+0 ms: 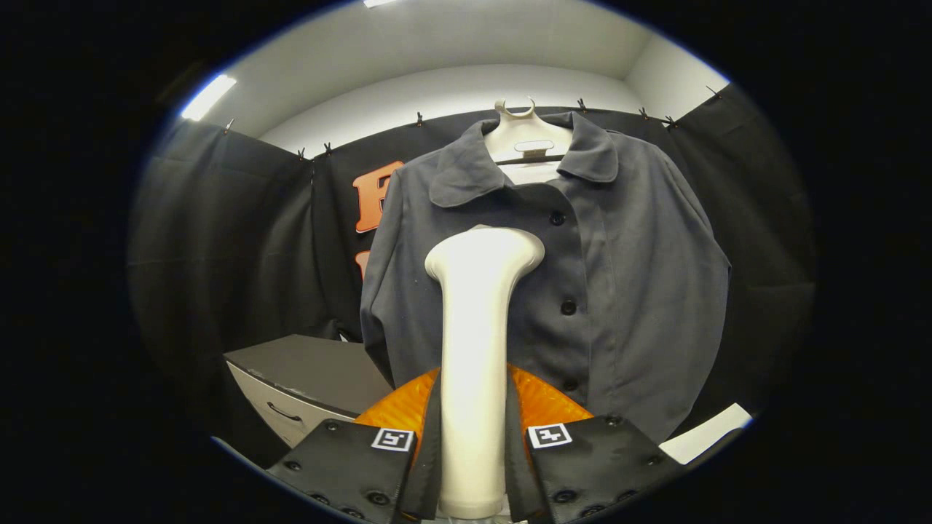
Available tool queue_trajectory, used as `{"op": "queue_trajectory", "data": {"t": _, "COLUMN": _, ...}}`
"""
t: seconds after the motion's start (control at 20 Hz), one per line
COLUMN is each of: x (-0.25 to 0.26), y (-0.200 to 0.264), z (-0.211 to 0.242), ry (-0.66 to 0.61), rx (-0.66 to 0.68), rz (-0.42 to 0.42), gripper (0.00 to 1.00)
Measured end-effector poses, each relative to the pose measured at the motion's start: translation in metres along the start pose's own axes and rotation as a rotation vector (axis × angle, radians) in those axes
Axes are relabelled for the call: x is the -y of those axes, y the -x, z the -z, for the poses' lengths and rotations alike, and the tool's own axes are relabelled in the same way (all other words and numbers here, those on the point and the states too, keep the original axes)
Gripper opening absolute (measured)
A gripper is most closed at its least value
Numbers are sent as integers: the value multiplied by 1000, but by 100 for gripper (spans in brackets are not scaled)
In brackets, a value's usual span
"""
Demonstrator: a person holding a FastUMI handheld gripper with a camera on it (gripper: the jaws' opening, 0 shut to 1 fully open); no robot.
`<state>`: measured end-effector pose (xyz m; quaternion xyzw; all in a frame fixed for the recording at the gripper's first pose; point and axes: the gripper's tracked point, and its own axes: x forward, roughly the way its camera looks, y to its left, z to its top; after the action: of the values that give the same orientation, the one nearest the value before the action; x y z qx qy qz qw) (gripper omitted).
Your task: Iron the clothes twice with a garment steamer, once on the left side and once on the right side.
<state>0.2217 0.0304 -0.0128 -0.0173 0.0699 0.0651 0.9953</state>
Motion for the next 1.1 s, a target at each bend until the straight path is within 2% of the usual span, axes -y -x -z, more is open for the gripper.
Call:
{"op": "queue_trajectory", "data": {"t": 0.45, "x": 3, "y": 9, "z": 37, "ry": -1, "rx": -49, "rz": 15, "gripper": 43}}
{"op": "queue_trajectory", "data": {"t": 1.1, "x": 11, "y": 20, "z": 118, "ry": -10, "rx": -177, "rz": 39, "gripper": 43}}
